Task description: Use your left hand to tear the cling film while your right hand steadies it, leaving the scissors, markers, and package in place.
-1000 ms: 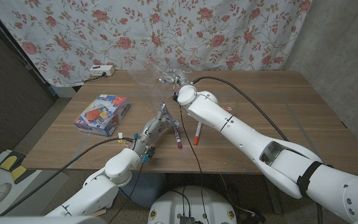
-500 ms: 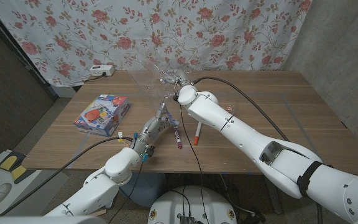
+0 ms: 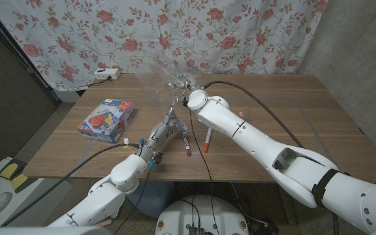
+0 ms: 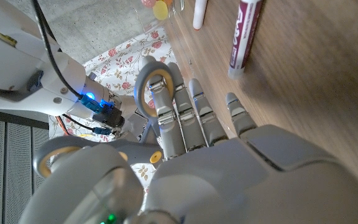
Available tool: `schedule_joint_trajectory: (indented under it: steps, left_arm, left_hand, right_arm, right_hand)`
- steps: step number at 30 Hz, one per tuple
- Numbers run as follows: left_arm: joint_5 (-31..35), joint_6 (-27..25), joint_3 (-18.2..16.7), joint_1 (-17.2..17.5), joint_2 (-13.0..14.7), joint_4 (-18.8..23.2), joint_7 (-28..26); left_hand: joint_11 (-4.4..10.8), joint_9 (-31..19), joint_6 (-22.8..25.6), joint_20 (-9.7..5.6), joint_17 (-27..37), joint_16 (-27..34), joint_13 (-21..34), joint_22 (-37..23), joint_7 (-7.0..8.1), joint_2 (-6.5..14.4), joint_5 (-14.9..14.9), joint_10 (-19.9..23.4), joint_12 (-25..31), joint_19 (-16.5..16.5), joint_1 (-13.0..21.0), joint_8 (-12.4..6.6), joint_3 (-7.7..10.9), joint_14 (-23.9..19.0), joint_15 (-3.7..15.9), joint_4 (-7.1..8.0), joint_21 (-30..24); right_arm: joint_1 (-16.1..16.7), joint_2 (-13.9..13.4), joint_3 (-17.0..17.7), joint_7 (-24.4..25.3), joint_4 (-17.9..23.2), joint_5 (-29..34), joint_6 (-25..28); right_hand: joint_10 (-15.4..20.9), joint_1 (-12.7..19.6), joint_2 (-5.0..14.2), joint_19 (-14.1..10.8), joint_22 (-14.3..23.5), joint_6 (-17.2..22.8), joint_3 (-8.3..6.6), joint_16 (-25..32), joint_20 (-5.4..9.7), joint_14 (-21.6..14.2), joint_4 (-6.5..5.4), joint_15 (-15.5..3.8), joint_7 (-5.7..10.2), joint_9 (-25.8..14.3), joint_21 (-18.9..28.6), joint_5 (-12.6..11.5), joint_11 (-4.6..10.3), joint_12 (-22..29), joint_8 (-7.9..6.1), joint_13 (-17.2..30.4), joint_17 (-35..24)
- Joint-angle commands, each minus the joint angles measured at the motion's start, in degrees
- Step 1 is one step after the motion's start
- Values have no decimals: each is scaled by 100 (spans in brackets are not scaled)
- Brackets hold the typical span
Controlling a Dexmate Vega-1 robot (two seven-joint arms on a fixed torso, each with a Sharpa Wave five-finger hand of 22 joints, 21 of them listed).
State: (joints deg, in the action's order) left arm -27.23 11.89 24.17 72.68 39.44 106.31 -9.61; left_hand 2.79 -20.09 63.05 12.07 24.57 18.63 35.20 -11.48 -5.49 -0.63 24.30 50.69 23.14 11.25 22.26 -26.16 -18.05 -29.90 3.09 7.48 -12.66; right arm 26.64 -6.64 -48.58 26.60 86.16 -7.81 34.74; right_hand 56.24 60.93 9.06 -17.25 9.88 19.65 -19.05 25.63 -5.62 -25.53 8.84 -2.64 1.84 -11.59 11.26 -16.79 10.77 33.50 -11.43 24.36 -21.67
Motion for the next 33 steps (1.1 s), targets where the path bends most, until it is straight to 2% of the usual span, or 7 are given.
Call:
schedule_joint_trajectory:
  steps: [1, 5, 6, 11, 21, 30, 33]
  left_arm:
    - [-14, 13, 7, -10, -22, -31, -1]
    - [-17, 5, 13, -15, -27, -36, -2]
    - [-23, 17, 16, -18, -34, -47, 7]
    - [-19, 33, 30, -35, -49, -74, 21]
    - [27, 81, 46, -51, -63, -100, 24]
    - [49, 92, 48, -55, -61, -93, 24]
    - [67, 113, 47, -55, -61, -94, 25]
  left_hand:
    - [124, -45, 41, 16, 34, 2, 18, 0, -17, 191, -24, 166, 5, -7, 80, 30, 96, -15, 16, -21, -12]
    - [110, -50, 41, 16, 40, 0, 17, 1, -6, 394, -66, 166, -4, -15, 233, 37, 208, -11, 21, -59, -9]
    - [117, -34, 50, 16, 41, -1, 6, 1, -5, 515, -102, 184, -9, -19, 350, 50, 283, -11, 31, -96, -8]
    - [121, -46, 46, 17, 38, -8, 14, 2, -4, 720, -185, 170, -19, -22, 572, 54, 420, -12, 26, -175, -8]
    - [150, -57, 46, 17, 16, -31, 41, 3, 2, 930, -345, 161, -26, -23, 894, 62, 608, -10, 46, -310, -9]
    - [165, -67, 42, 17, -10, -54, 47, 3, 29, 1002, -493, 157, -44, -12, 1155, 67, 751, -13, 46, -437, -15]
    - [168, -61, 36, 18, -23, -68, 45, 3, 20, 1049, -571, 155, -59, -10, 1312, 77, 850, -8, 46, -513, -16]
  right_arm:
    - [-31, 35, 3, -17, -83, -24, -32]
    - [-37, 48, 5, -7, -107, -24, -40]
    - [-41, 49, -2, 2, -112, -15, -34]
    - [-40, 45, 4, -2, -118, -22, -40]
    - [-40, 39, 4, -13, -127, -31, -47]
    - [-58, 46, -1, -23, -155, -35, -48]
    - [-61, 55, 4, -14, -164, -38, -38]
  right_hand:
    - [5, 20, -45, -25, 9, 55, -12, -10, -2, -79, 1, -948, -11, -8, 12, -39, -13, 42, 14, 26, -29]
    - [1, 16, -48, -28, 9, 54, -9, -13, 2, -83, -2, -942, -8, -8, 13, -41, -22, 43, 15, 20, -32]
    - [5, 15, -49, -26, 9, 54, -10, -16, 0, -83, -2, -942, -7, -8, 12, -42, -21, 44, 15, 15, -31]
    - [10, 17, -51, -29, 9, 59, -8, -21, 2, -84, 0, -938, -10, -8, 12, -45, -21, 53, 14, 12, -35]
    - [11, 16, -54, -31, 10, 65, -8, -32, -2, -89, 1, -936, -14, -8, 12, -50, -17, 72, 13, 19, -37]
    - [3, 12, -52, -28, 10, 66, -4, -35, 1, -94, -3, -936, -21, -8, 10, -54, -19, 72, 15, 0, -47]
    - [11, 9, -56, -33, 10, 65, -2, -37, -3, -100, -3, -932, -23, -8, 11, -55, -14, 79, 15, 1, -47]
